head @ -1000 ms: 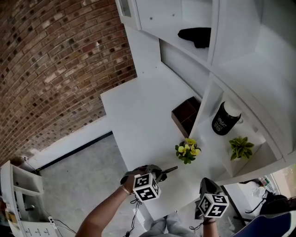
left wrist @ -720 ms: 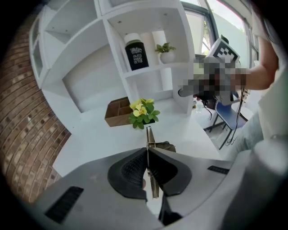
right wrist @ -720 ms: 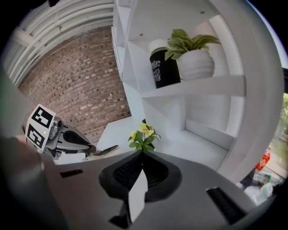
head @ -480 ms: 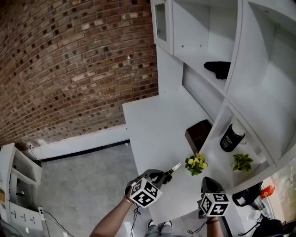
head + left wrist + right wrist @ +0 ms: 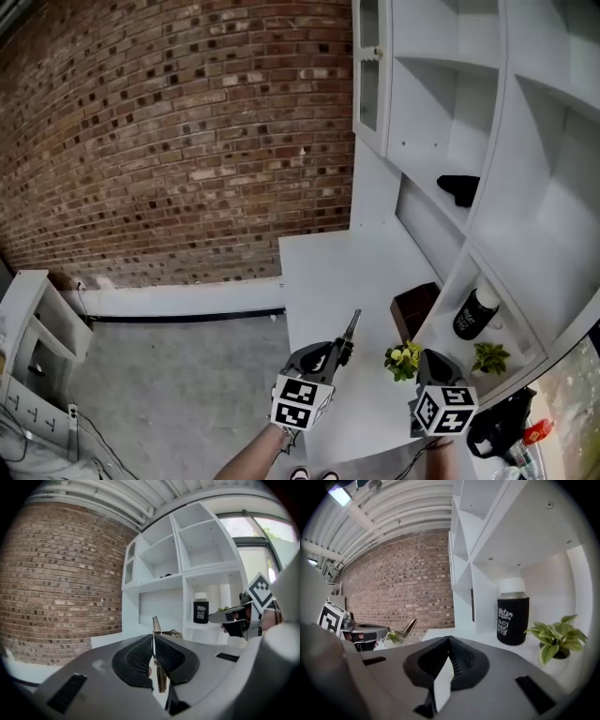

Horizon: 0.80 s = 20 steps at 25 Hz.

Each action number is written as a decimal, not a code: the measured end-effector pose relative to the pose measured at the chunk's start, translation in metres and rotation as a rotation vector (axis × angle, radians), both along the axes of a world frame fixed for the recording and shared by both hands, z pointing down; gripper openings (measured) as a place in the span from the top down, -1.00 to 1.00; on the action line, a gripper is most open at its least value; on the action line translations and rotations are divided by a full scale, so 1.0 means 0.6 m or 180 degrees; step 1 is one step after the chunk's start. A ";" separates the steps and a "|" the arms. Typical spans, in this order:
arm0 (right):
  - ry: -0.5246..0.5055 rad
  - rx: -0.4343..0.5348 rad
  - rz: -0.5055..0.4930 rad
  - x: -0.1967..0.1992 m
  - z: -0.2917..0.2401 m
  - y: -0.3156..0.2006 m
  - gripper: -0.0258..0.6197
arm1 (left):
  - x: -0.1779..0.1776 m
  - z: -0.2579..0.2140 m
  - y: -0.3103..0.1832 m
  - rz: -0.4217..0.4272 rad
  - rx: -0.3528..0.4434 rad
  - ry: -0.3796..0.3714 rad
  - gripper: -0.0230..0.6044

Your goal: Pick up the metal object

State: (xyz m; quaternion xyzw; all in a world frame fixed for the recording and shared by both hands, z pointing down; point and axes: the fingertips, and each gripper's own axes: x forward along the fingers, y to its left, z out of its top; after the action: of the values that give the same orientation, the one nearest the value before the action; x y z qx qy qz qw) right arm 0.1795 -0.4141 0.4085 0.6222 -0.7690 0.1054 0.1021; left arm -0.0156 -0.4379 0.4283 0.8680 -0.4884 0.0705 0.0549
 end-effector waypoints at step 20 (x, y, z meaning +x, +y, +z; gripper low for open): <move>-0.0006 0.0486 0.0068 -0.063 -0.094 -0.002 0.92 | -0.111 -0.140 0.005 -0.0818 0.0709 0.0358 0.87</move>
State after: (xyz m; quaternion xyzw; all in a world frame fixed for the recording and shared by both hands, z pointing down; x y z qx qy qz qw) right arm 0.1416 -0.4152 0.3521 0.6363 -0.7682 0.0481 0.0525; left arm -0.0824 -0.4350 0.3441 0.8017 -0.5964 -0.0403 -0.0057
